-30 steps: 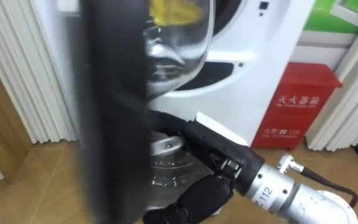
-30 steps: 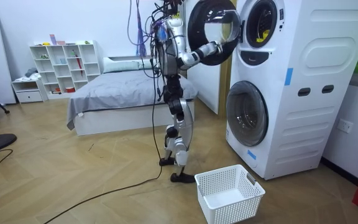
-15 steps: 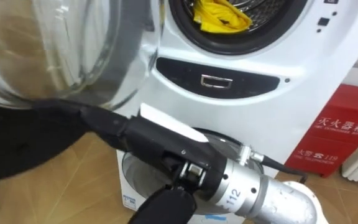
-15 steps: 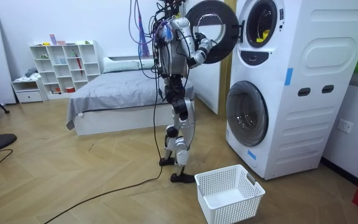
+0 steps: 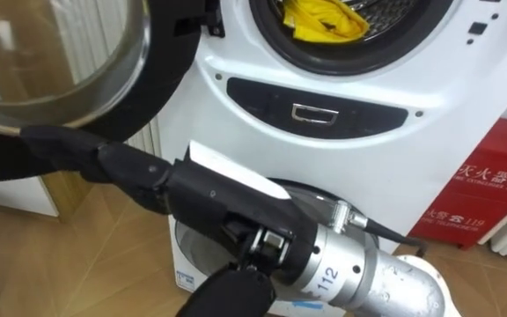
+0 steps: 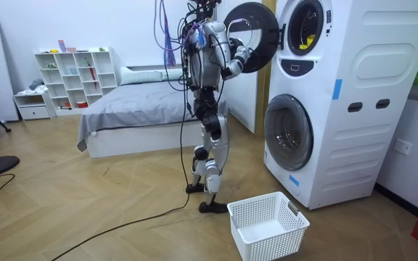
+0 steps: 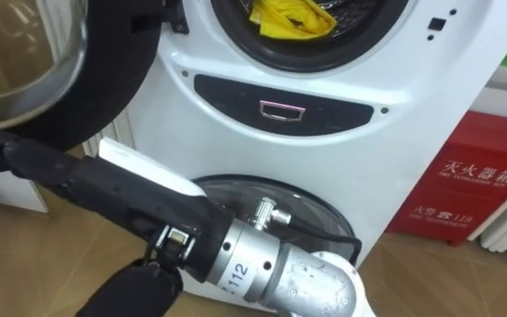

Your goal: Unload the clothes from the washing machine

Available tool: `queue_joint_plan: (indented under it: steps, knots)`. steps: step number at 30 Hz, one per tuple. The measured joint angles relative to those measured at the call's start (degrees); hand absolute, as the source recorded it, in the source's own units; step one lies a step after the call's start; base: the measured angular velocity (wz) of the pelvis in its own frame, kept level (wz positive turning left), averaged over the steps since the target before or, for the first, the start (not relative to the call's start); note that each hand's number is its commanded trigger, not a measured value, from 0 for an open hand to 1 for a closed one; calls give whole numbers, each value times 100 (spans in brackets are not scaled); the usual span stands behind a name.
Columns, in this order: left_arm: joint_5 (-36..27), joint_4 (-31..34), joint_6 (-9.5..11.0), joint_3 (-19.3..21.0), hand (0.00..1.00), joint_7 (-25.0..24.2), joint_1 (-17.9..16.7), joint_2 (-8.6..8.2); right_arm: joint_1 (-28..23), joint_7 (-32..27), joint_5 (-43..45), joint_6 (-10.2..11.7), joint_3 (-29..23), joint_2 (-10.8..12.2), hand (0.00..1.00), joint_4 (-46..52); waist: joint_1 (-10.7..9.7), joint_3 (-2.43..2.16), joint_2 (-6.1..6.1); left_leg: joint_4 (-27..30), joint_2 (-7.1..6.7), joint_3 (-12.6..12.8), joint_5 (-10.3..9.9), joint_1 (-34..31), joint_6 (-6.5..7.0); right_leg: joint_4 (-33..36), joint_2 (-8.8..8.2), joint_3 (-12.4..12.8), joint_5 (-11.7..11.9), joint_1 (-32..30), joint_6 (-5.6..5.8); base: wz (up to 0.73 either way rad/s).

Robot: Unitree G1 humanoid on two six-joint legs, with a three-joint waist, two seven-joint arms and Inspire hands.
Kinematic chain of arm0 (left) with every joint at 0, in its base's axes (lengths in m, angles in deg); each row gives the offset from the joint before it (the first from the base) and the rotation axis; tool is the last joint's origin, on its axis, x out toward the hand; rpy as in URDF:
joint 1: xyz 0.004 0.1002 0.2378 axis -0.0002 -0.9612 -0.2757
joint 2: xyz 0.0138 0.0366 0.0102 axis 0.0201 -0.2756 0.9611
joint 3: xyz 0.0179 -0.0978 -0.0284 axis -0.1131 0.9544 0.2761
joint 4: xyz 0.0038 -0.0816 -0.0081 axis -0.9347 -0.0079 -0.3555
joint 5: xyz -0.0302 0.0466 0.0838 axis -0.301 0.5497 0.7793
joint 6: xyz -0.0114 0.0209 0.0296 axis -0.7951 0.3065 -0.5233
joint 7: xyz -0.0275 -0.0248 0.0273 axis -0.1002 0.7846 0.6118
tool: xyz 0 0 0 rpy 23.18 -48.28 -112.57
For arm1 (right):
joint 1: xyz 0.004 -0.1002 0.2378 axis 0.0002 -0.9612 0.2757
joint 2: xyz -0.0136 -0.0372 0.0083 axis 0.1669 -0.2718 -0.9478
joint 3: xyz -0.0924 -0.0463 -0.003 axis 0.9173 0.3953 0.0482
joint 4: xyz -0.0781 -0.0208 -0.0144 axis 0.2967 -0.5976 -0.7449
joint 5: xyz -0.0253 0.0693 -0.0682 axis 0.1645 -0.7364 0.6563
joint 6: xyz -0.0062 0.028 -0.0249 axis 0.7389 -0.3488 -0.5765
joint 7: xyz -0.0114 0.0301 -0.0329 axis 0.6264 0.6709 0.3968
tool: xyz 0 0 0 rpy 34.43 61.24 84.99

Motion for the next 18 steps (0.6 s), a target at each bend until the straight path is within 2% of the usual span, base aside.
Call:
queue_joint_plan:
  steps: [4,7,14,16,18]
  knots:
    - [4,3,7,-1,0,30,-15,-13,-29,-8,0,0,0,-65,0,0,-15,-22,112,1,0,35,0,25,0,-16,-1,10,-1,19,2,-1]
    - [2,-22,9,3,0,76,-27,-28,-97,-8,0,0,-10,-161,0,0,-19,-20,157,-1,7,142,0,74,0,-15,-4,19,-1,53,2,-6]
    - [26,-254,-14,68,0,95,-19,-43,-573,-14,150,-2,-251,-323,0,-20,-103,-23,148,11,-8,164,0,106,0,-16,-26,16,-13,112,16,2]
    - [26,-289,-69,69,0,91,-18,-41,-678,-13,338,-5,-262,-437,0,-25,-192,-23,149,17,-12,174,0,91,0,-13,-28,20,-25,115,32,10]
    - [18,-291,-116,73,0,90,-30,-42,-831,-13,456,-10,-286,-558,0,-30,-189,-23,149,17,-11,218,0,101,0,-11,-27,41,-25,119,32,-3]
